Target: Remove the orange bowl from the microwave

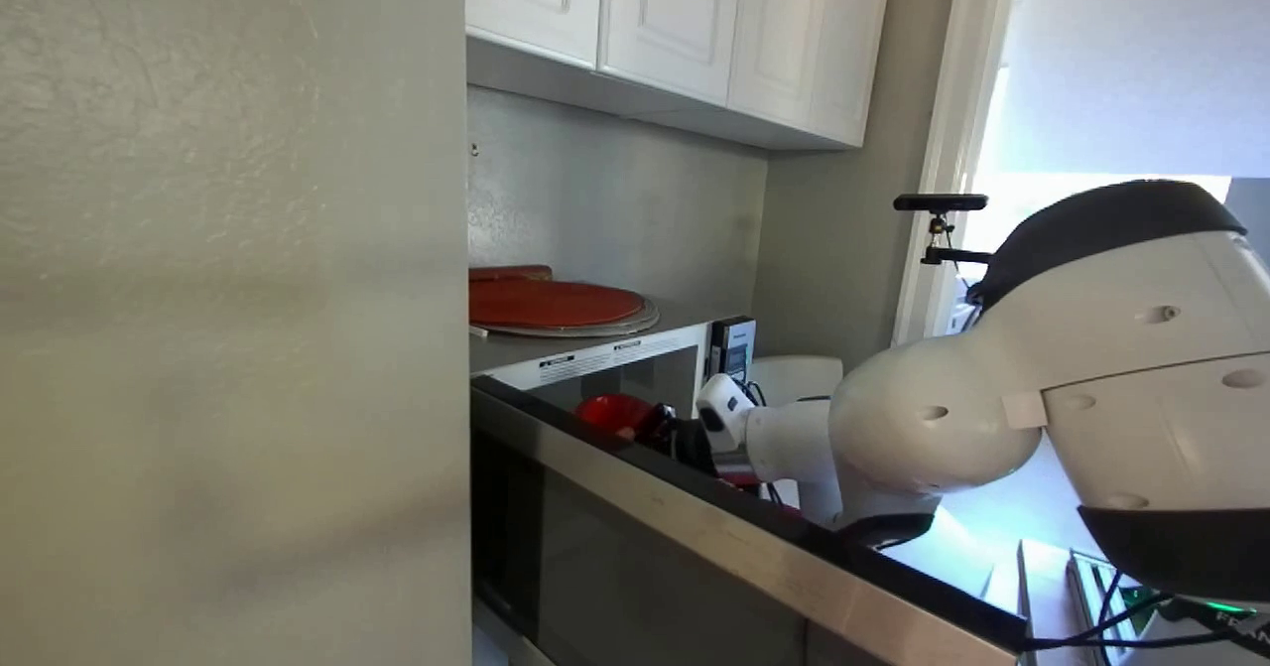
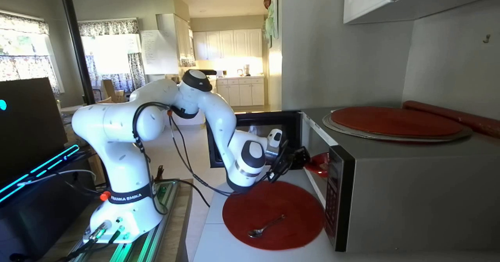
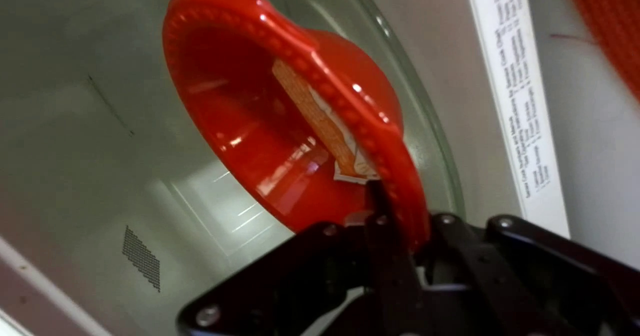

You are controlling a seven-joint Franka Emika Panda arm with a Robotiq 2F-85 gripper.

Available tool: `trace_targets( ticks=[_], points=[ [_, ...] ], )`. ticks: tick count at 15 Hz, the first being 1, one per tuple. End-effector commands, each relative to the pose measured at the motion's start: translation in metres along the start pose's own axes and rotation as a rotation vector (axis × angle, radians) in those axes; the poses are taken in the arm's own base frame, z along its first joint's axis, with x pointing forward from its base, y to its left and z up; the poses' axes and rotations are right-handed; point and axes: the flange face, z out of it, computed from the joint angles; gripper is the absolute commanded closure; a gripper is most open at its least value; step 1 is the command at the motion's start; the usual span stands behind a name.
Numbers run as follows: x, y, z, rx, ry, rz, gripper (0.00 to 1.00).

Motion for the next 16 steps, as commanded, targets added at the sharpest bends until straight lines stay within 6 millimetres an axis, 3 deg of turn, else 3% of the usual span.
trace_targets(
  ticks=[1,8,9,10,16],
  points=[
    [-0.021,0.013,-0.048,0.058,-0.067,0.004,0.99],
    [-0.049,0.023,-0.123,0.116,-0.195,-0.001,0.99],
    [-0.049,0.025,-0.095,0.12,-0.196,-0.007,0.99],
    [-0.051,0.024,-0.101,0.131,-0.212,-0.009,0.99],
    [-0.07,0.024,-0.091,0.169,-0.365,0.018,0.99]
  ],
)
